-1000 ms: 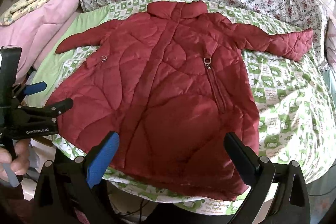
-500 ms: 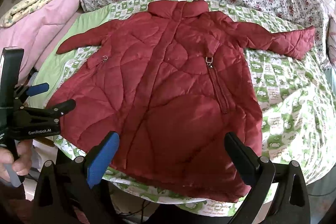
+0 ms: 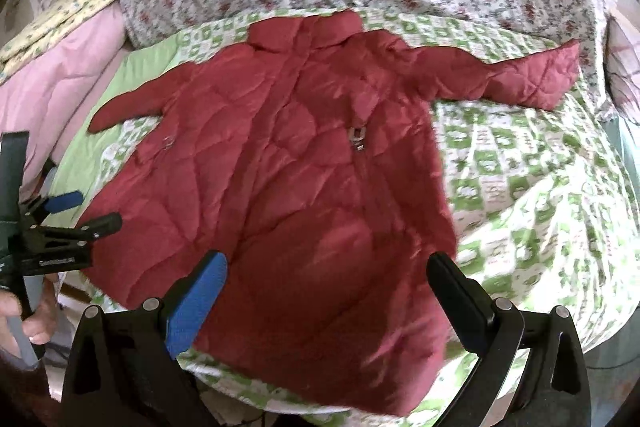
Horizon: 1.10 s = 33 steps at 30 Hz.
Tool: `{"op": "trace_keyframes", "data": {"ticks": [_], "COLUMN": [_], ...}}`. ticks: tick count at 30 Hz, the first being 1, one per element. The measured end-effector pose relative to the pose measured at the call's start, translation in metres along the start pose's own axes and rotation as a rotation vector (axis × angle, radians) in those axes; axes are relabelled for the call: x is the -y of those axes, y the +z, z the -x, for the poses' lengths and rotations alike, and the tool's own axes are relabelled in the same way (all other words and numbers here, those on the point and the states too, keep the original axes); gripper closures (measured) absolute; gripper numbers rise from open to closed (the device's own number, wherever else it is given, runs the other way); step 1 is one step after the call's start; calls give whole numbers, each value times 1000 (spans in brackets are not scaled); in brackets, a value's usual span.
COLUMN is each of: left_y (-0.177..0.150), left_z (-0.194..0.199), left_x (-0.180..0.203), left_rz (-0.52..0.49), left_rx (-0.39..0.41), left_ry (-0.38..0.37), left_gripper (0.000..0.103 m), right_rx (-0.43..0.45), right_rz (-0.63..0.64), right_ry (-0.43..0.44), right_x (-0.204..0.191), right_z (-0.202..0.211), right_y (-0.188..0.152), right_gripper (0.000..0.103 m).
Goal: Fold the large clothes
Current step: 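Grasp the red jacket's sleeve with the right tool and lift it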
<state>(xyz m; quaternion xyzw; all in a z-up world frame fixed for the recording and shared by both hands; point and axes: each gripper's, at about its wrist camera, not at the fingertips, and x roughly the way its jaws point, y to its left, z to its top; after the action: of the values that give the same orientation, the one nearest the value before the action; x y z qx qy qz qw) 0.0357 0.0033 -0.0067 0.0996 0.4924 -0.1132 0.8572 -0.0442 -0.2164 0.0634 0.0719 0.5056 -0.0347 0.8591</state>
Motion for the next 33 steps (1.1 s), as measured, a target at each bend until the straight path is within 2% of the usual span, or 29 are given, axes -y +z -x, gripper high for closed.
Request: {"op": "trace_keyframes", "data": {"ticks": [4, 9, 19, 24, 27, 31, 33], "left_y": [10, 19, 42, 52, 58, 66, 68], "left_z": [-10, -30, -46, -50, -54, -60, -63], "left_x": [-4, -5, -1, -9, -12, -13, -12], "left_rz": [19, 32, 1, 71, 93, 77, 64], "left_rx": [-8, -68, -34, 6, 32, 67, 70], "left_ry": [-11, -13, -26, -75, -53, 59, 92], "left_gripper": [3, 3, 3, 3, 3, 3, 3], "right_rx": [28, 43, 118, 152, 173, 190, 195], "right_rz": [-36, -105, -353, -489, -568, -644, -665], "right_ry": [6, -20, -45, -98, -112, -134, -153], "right_x": [23, 60, 182, 248, 284, 319, 332], "right_z": [-7, -15, -32, -47, -58, -75, -82], "right_y": [13, 30, 94, 128, 150, 176, 189], "right_gripper": [2, 2, 2, 3, 3, 4, 4]}}
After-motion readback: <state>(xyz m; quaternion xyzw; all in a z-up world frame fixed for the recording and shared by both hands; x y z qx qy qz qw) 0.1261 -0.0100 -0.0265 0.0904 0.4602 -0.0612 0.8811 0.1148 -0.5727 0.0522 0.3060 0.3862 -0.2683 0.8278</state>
